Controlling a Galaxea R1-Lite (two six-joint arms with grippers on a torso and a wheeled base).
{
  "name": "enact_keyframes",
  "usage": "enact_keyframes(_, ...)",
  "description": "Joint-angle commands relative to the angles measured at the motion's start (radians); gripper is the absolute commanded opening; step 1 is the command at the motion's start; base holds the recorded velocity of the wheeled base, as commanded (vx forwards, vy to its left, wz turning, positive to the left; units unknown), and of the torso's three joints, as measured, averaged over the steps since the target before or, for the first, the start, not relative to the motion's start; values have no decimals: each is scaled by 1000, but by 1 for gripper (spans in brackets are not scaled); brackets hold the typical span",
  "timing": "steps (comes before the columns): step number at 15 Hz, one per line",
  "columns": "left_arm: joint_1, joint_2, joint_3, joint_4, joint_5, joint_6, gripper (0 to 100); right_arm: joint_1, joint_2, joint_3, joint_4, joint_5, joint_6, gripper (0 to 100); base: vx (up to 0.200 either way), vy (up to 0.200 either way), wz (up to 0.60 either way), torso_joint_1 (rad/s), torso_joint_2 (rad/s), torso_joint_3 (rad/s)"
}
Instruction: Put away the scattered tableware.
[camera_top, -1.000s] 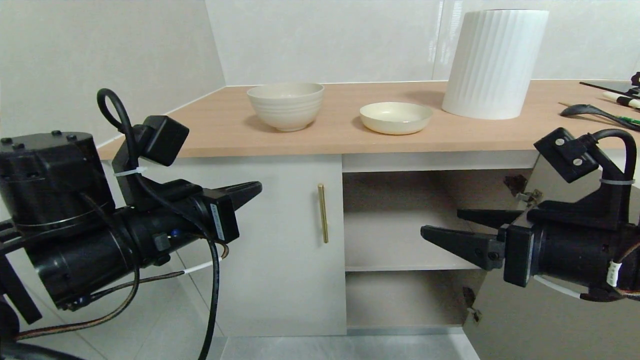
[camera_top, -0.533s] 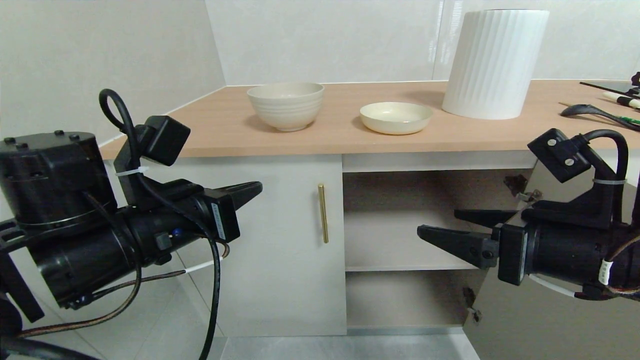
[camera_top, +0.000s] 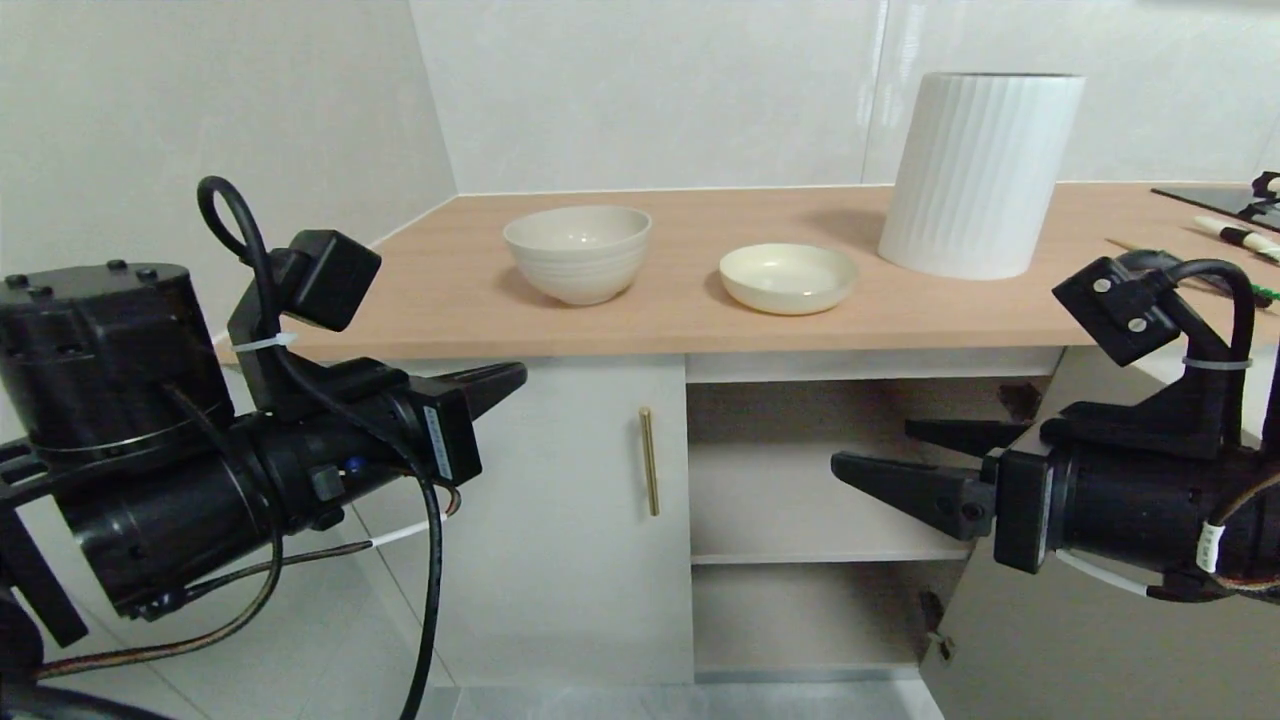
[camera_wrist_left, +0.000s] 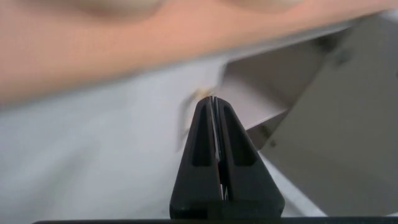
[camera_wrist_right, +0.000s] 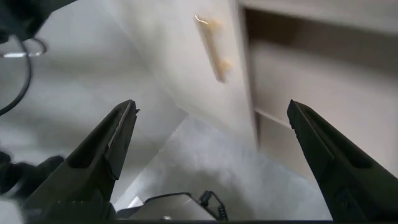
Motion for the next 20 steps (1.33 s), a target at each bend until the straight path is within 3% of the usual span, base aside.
enact_keyframes(1, 1, 2, 1, 1, 1, -2, 0, -1, 0, 0, 1, 0, 0, 100, 0, 0, 0, 85, -535, -339)
enact_keyframes(9, 1, -9, 0, 1, 4, 0, 0, -1, 1, 2, 1, 0, -2, 100, 0, 0, 0, 140, -465, -322)
enact_keyframes(11, 10, -7, -65, 14, 7, 1, 0, -8, 29, -86, 14, -6, -3, 100, 0, 0, 0, 66, -195, -115)
enact_keyframes(13, 44, 11, -172, 97, 7, 3, 0, -28, 86, -228, 100, -41, -5, 100, 0, 0, 0, 13, -38, -21)
enact_keyframes(14, 82, 31, -284, 248, 7, 4, 0, -30, 126, -370, 251, -87, -5, 100, 0, 0, 0, 0, 0, 0)
enact_keyframes(16, 125, 45, -365, 370, -1, 1, 0, -31, 146, -452, 343, -106, -5, 100, 0, 0, 0, 0, 0, 0)
enact_keyframes(20, 181, 157, -428, 403, -10, 1, 0, -56, 265, -564, 401, -276, -16, 100, 0, 0, 0, 0, 0, 0)
